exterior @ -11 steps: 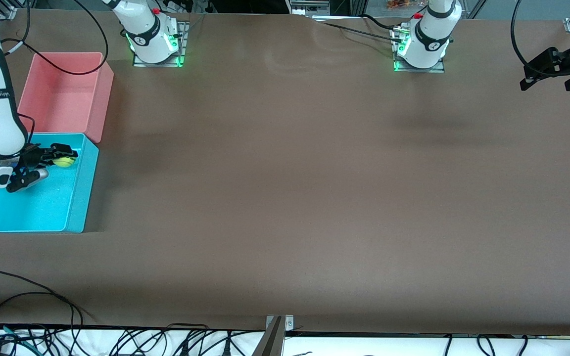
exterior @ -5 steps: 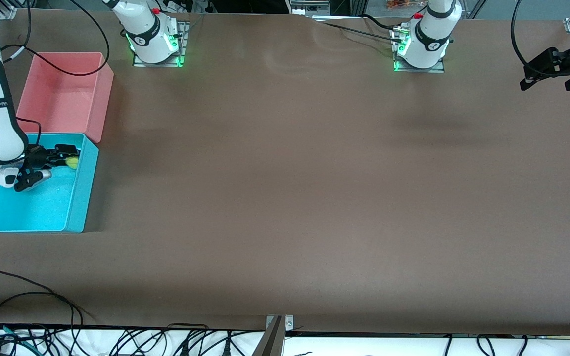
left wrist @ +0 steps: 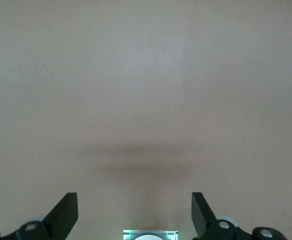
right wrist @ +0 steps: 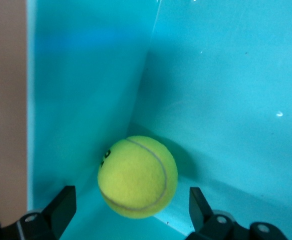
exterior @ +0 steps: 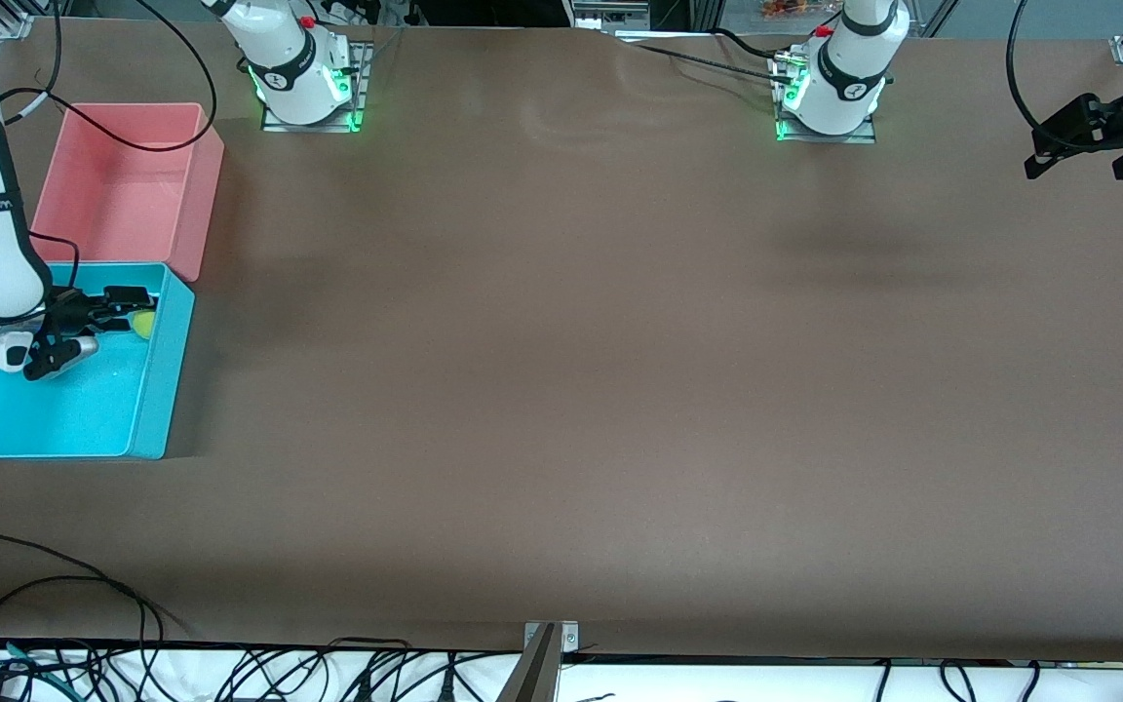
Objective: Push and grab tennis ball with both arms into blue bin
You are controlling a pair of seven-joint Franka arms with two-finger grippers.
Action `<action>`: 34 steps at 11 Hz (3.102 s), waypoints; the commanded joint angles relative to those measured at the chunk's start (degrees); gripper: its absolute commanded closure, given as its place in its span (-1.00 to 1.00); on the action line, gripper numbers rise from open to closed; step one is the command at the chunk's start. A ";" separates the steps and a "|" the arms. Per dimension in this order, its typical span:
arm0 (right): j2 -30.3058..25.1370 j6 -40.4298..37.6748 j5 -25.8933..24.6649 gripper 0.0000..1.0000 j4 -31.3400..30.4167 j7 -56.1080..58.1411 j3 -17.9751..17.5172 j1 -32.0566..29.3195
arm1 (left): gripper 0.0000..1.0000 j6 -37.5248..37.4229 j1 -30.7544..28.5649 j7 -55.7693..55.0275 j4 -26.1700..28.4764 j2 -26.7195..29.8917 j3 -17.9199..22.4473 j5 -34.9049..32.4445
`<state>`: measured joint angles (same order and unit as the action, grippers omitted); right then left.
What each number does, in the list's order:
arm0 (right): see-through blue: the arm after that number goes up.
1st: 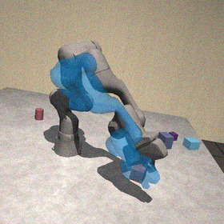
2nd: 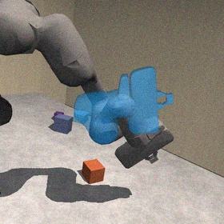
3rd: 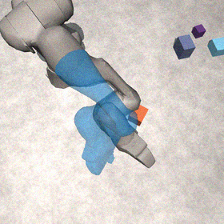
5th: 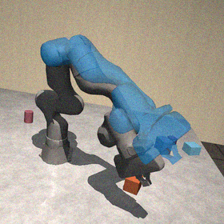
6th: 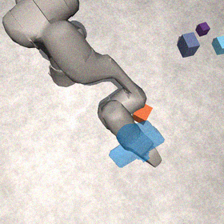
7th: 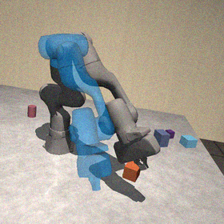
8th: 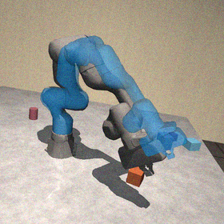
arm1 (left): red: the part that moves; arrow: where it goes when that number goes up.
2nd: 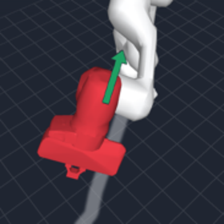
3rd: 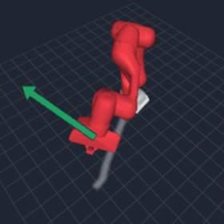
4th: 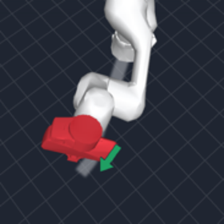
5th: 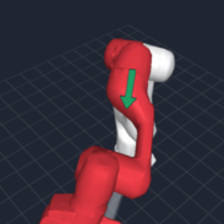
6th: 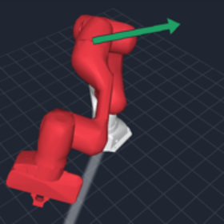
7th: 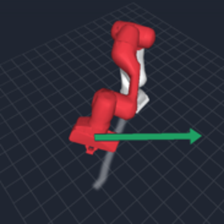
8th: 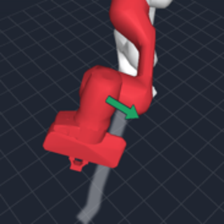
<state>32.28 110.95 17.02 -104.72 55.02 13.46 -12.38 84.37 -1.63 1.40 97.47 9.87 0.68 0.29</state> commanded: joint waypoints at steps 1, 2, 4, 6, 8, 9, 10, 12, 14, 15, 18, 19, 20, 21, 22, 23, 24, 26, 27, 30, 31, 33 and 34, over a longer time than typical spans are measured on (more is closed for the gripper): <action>-2.74 -6.87 0.13 -1.00 4.86 -4.02 -0.45 0.08 | -1.00 -1.31 -0.04 -0.52 -1.58 -0.64 0.03 -0.73; -3.62 -9.41 -1.18 -1.00 6.96 -6.13 -0.54 0.69 | -1.00 -1.40 -0.04 -0.52 -1.58 -0.64 0.03 -0.82; -6.86 -13.29 -7.67 -1.00 12.15 -14.11 -0.80 3.67 | -1.00 -1.31 -0.04 -0.60 -1.58 -0.64 -0.06 -0.82; -9.59 -14.01 -11.81 -1.00 15.32 -20.09 -0.72 8.49 | -1.00 -1.31 -0.04 -0.60 -1.58 -0.64 -0.06 -0.82; -13.01 -14.01 -14.55 -1.00 16.65 -28.09 -0.89 11.93 | -1.00 -1.31 -0.04 -0.52 -1.58 -0.64 -0.06 -0.73; -13.47 -14.10 -15.17 -1.00 17.35 -29.08 -0.89 13.34 | -1.00 -1.31 -0.04 -0.52 -1.58 -0.64 -0.06 -0.73; -13.47 -14.71 -15.17 -1.00 20.31 -31.61 -0.80 14.31 | -1.00 -1.31 -0.04 -0.52 -1.58 -0.64 -0.06 -0.82; -13.56 -19.87 -15.26 -1.00 25.50 -34.80 -0.54 14.40 | -1.00 -1.31 -0.04 -0.52 -1.58 -0.64 -0.06 -0.73; -13.56 -23.84 -14.91 -1.00 30.08 -37.07 -0.63 14.49 | -1.00 -1.31 -0.04 -0.52 -1.58 -0.64 -0.06 -0.73; -13.73 -25.59 -14.73 -1.00 31.49 -39.00 -0.63 14.49 | -1.00 -1.31 -0.04 -0.52 -1.58 -0.64 -0.06 -0.73; -16.28 -26.14 -14.82 -1.00 32.47 -43.93 -1.06 14.84 | -1.00 -1.31 -0.04 -0.52 -1.58 -0.64 -0.06 -0.82; -18.81 -25.36 -15.52 -1.00 30.82 -45.25 -2.89 14.93 | -1.00 -1.31 -0.04 -0.52 -1.67 -0.64 -0.06 -0.82; -22.05 -23.35 -15.70 -1.00 26.19 -46.22 -3.43 14.41 | -1.00 -1.31 -0.04 -0.52 -1.58 -0.64 -0.06 -0.73; -25.22 -19.41 -15.96 -1.00 20.75 -47.01 -4.14 14.49 | -1.00 -1.31 -0.04 -0.52 -1.58 -0.64 -0.06 -0.73; -28.12 -15.72 -15.96 -1.00 16.00 -49.28 -4.93 14.49 | -1.00 -1.31 -0.04 -0.43 -1.67 -0.64 -0.06 -0.73; -30.32 -13.24 -16.05 -1.00 12.47 -50.70 -5.63 14.49 | -1.00 -1.31 -0.04 -0.52 -1.67 -0.64 -0.06 -0.73; -32.61 -10.35 -16.57 -1.00 8.87 -50.88 -5.90 14.49 | -1.00 -1.31 -0.04 -0.52 -1.67 -0.64 -0.06 -0.73; -35.00 -7.07 -17.02 -1.00 4.97 -50.80 -6.25 14.49 | -1.00 -1.31 -0.04 -0.52 -1.58 -0.64 -0.06 -0.73; -35.00 -7.15 -17.02 -1.00 5.05 -50.71 -6.34 14.49 | -1.00 -1.31 -0.04 -0.52 -1.58 -0.64 -0.06 -0.73; -34.92 -10.22 -17.98 -1.00 6.97 -50.54 -6.34 14.49 | -1.00 -1.31 -0.04 -0.52 -1.67 -0.64 -0.06 -0.73; -35.00 -11.28 -18.33 -1.00 7.42 -50.54 -6.51 14.49 | -1.00 -1.31 -0.04 -0.60 -1.67 -0.64 -0.15 -0.73; -34.92 -12.69 -19.39 -1.00 8.04 -50.71 -8.17 14.49 | -1.00 -1.31 -0.04 -0.60 -1.58 -0.64 -0.15 -0.73; -35.00 -12.95 -19.56 -1.00 8.21 -51.32 -9.40 14.49 | -1.00 -1.31 -0.04 -0.69 -1.58 -0.64 -0.24 -0.73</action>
<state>-2.01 99.67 -0.89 -97.25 5.15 6.85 2.32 84.33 -1.66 1.36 97.45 9.83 0.67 0.29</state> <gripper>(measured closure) 0.000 0.000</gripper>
